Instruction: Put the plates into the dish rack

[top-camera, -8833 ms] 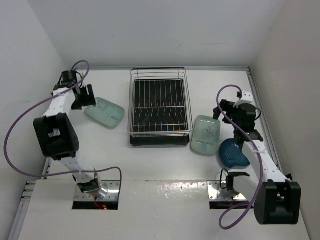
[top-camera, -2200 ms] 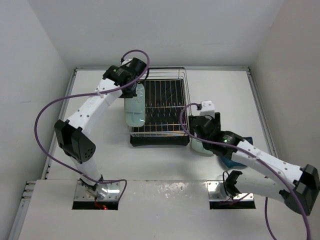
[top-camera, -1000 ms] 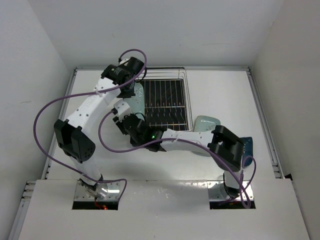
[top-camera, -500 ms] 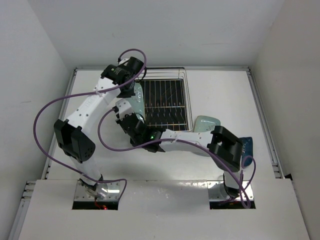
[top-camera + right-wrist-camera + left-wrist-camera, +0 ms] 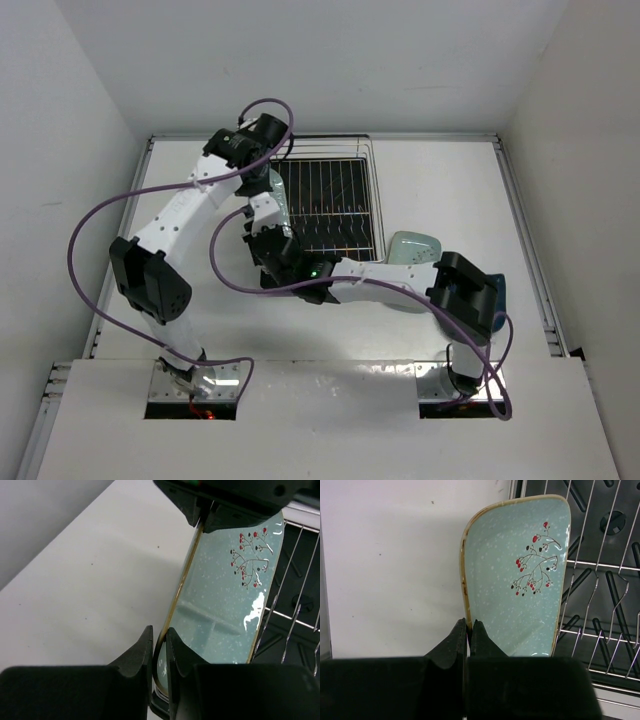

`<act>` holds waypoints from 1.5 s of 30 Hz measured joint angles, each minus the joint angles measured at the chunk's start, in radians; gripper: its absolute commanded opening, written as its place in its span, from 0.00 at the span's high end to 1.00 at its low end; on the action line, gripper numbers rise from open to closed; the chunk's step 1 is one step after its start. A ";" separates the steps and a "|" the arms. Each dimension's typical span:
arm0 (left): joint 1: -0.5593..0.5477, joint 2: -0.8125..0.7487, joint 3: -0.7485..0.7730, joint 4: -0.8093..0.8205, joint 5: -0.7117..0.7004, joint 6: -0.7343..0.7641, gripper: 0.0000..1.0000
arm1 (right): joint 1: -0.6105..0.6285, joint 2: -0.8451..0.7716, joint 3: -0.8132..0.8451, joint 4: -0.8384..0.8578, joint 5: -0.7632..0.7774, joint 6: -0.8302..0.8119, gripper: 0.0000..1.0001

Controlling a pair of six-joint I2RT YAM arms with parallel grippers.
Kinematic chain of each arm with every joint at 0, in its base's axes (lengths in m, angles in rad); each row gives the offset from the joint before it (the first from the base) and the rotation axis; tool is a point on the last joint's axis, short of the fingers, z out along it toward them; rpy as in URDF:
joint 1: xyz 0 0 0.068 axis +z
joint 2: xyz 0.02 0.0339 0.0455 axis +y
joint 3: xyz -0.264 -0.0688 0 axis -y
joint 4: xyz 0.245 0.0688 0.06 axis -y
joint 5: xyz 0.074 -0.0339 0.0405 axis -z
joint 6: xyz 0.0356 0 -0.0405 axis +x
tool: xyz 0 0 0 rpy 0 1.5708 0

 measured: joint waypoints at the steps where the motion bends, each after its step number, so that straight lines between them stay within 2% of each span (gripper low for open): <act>1: 0.000 0.004 0.000 0.002 0.004 0.003 0.99 | -0.005 -0.007 -0.011 0.004 -0.003 0.017 1.00; 5: 0.000 0.032 0.005 0.015 0.026 0.017 0.97 | -0.024 -0.034 -0.055 0.027 -0.023 0.097 1.00; 15: 0.000 0.063 0.049 0.037 0.034 0.073 0.60 | -0.078 -0.081 -0.111 0.073 -0.080 0.257 1.00; 28: 0.000 0.121 0.125 0.041 0.049 0.108 0.56 | -0.129 -0.126 -0.219 0.187 -0.113 0.441 1.00; 32: 0.000 0.125 0.158 0.043 0.061 0.112 0.46 | -0.151 -0.138 -0.257 0.227 -0.136 0.481 1.00; 35: 0.000 0.125 0.184 0.044 0.070 0.116 0.44 | -0.165 -0.142 -0.286 0.249 -0.150 0.497 1.00; 45: 0.000 0.125 0.195 0.050 0.108 0.123 0.44 | -0.183 -0.159 -0.341 0.297 -0.174 0.547 1.00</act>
